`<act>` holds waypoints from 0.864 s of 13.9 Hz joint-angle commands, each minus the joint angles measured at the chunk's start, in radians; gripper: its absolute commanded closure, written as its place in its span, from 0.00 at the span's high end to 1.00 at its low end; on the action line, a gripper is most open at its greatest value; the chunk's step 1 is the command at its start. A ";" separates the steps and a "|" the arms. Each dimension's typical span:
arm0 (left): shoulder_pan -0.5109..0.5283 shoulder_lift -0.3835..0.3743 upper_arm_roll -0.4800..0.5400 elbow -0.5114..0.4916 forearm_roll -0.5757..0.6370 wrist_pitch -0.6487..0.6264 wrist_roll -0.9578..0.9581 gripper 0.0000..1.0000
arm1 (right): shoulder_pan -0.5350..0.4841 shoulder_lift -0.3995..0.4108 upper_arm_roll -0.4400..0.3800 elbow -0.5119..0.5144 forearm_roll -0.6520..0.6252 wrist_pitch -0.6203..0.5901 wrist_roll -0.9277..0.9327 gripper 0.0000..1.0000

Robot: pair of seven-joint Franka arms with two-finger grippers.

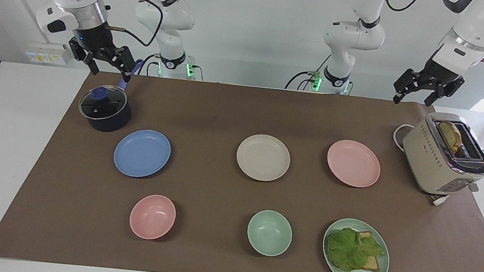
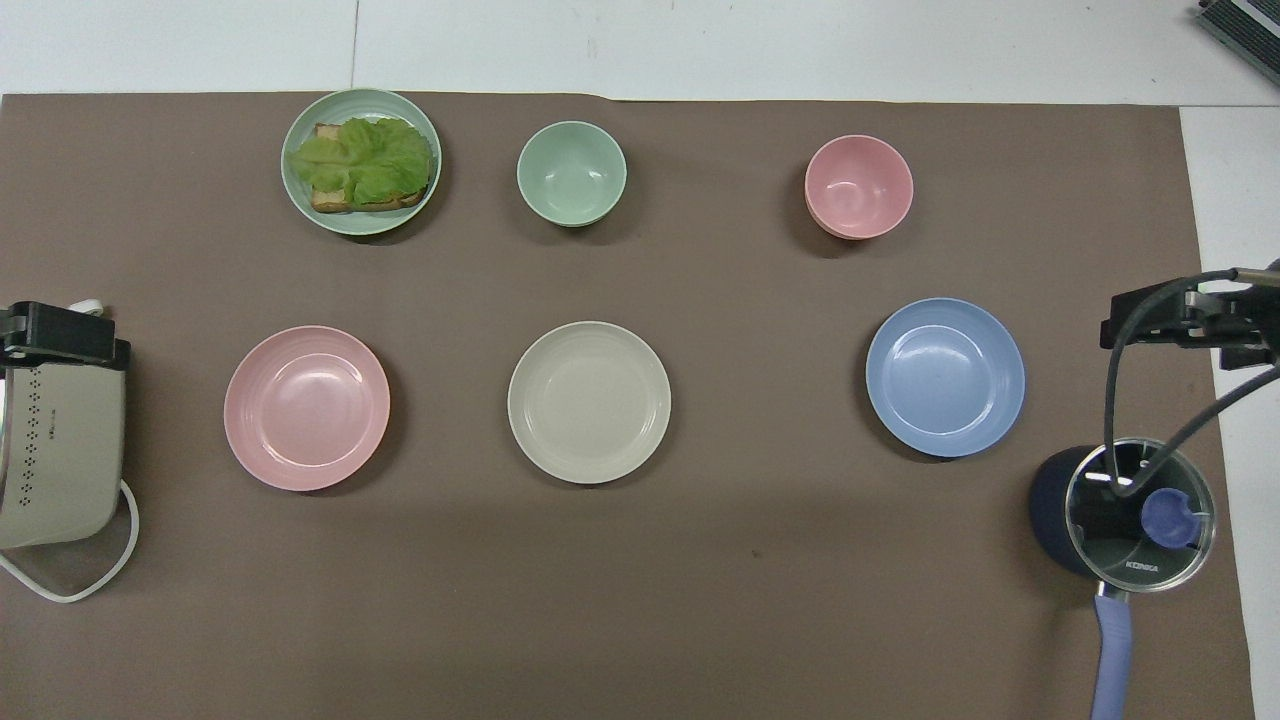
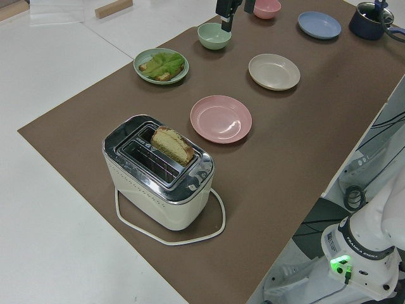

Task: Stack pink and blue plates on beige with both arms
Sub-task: 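Move the left gripper toward the rim of the pink plate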

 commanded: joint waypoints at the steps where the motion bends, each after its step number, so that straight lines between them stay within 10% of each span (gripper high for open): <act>1: 0.009 -0.017 -0.004 -0.033 0.010 0.001 0.000 1.00 | -0.013 -0.003 0.005 0.005 0.015 -0.001 -0.019 1.00; 12: 0.077 0.066 -0.003 -0.330 0.010 0.401 0.001 1.00 | -0.013 -0.003 0.005 0.003 0.015 0.002 -0.021 1.00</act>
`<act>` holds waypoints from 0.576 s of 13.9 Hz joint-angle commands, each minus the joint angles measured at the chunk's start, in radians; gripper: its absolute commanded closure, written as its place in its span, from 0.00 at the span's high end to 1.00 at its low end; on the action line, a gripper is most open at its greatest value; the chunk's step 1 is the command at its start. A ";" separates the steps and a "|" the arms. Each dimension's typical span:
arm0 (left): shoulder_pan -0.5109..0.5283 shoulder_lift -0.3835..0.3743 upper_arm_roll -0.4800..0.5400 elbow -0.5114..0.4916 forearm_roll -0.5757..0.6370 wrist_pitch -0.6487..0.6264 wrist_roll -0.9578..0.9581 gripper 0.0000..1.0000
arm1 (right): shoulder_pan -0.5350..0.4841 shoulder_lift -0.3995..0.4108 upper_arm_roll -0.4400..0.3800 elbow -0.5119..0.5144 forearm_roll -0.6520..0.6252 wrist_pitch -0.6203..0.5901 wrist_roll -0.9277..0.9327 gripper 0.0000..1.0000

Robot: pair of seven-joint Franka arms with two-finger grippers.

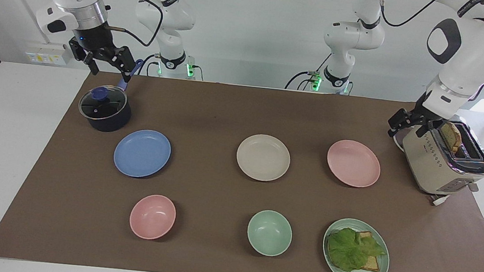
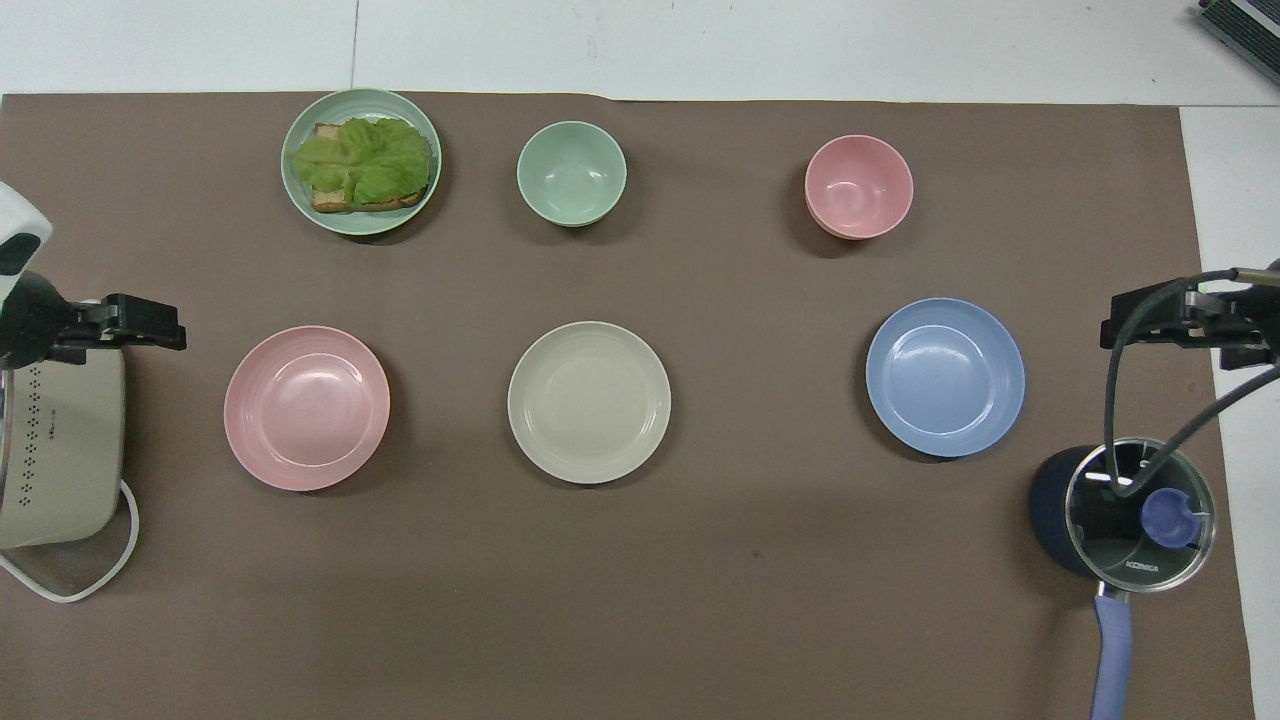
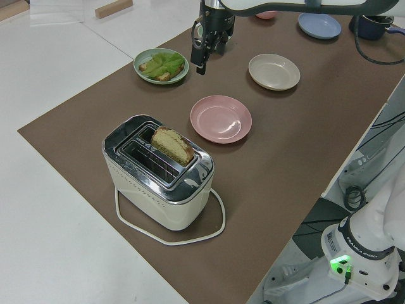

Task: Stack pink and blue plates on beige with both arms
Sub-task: 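Move the left gripper toward the rim of the pink plate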

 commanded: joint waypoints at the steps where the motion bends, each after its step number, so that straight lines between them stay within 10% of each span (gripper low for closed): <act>1: 0.031 0.006 -0.008 -0.109 0.009 0.115 0.003 1.00 | -0.013 -0.003 0.005 0.003 0.015 0.002 -0.022 1.00; 8: 0.041 0.066 -0.009 -0.373 0.011 0.433 0.009 1.00 | -0.013 -0.003 0.005 0.003 0.015 0.012 -0.022 1.00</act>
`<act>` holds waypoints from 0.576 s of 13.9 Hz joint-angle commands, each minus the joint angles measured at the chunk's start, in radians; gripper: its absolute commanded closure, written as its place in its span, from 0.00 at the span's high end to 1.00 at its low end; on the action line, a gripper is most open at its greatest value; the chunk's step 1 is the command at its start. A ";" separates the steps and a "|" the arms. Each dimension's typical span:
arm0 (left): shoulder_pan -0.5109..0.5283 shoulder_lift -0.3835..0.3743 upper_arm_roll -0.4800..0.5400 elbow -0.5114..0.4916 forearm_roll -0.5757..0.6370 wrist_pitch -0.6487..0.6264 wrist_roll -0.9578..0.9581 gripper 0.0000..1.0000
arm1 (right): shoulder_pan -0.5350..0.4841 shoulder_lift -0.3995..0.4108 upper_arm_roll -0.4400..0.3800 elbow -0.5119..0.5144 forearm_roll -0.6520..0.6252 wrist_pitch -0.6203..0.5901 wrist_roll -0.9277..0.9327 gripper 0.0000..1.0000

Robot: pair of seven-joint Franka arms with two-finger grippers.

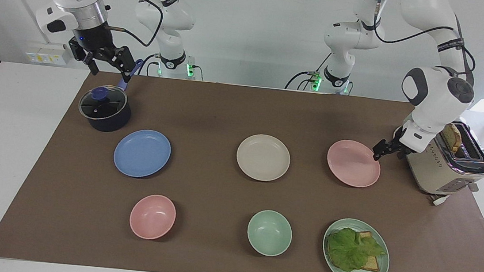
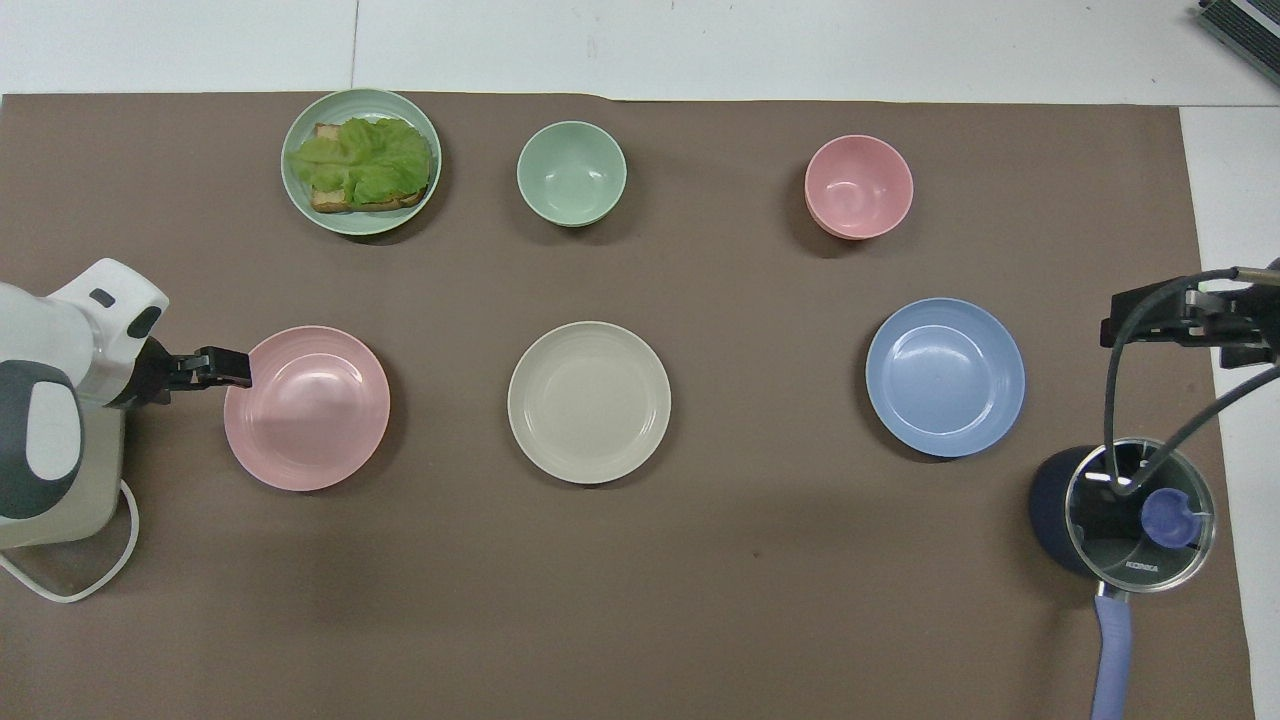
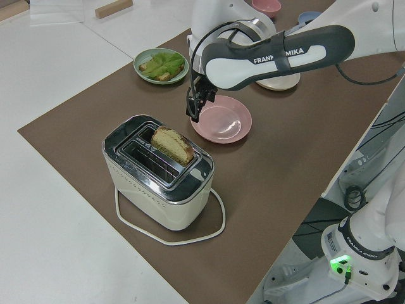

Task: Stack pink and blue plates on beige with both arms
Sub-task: 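Grasp the pink plate rim with the left gripper and lift it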

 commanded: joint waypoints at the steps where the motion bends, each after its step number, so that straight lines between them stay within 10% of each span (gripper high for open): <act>1: 0.011 0.006 -0.009 -0.075 0.010 0.080 0.018 1.00 | -0.013 -0.003 0.005 0.003 0.015 0.008 -0.022 1.00; 8: 0.039 0.059 -0.009 -0.100 0.010 0.175 0.096 1.00 | -0.013 -0.003 0.005 0.002 0.014 0.008 -0.022 1.00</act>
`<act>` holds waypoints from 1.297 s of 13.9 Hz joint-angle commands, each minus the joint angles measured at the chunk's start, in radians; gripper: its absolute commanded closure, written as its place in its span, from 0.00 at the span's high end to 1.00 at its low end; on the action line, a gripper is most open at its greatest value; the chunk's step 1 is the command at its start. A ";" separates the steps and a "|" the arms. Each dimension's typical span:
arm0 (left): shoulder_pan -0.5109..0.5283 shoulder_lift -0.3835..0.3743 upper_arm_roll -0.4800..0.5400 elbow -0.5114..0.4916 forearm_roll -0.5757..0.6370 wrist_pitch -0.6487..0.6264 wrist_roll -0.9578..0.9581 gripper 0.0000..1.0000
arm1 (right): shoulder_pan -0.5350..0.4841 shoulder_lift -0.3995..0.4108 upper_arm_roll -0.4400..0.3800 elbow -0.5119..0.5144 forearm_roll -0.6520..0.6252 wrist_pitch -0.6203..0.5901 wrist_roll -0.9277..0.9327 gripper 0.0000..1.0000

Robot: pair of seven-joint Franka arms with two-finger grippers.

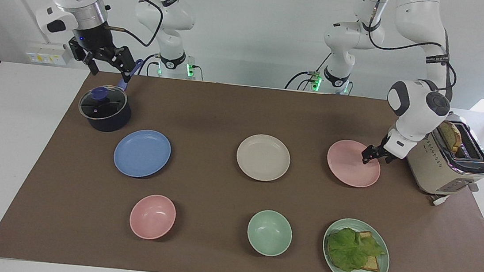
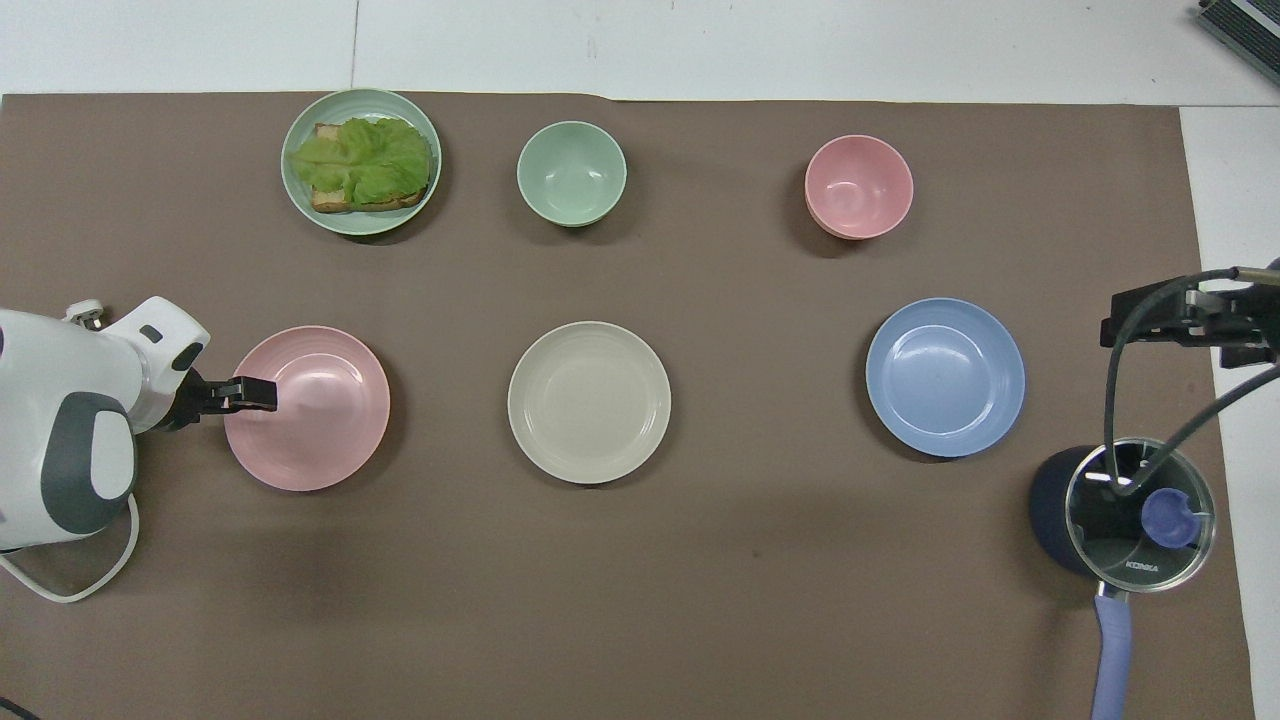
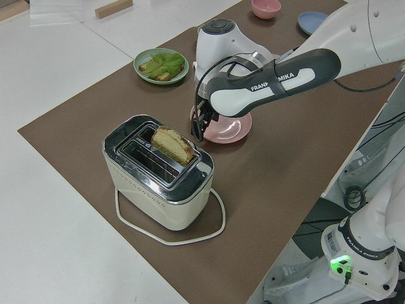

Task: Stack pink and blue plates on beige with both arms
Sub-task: 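Grasp the pink plate rim with the left gripper and lift it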

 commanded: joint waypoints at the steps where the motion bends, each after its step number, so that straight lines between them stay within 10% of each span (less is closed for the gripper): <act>1: 0.031 0.022 -0.009 -0.013 0.010 0.057 0.034 1.00 | -0.013 -0.003 0.005 0.002 0.014 0.007 -0.022 1.00; 8: 0.030 0.036 -0.009 0.039 0.010 0.010 0.031 0.00 | -0.013 -0.003 0.005 0.003 0.014 0.009 -0.021 1.00; 18: 0.022 0.017 -0.020 0.311 -0.077 -0.355 0.037 0.00 | -0.013 -0.003 0.005 0.002 0.014 0.009 -0.025 1.00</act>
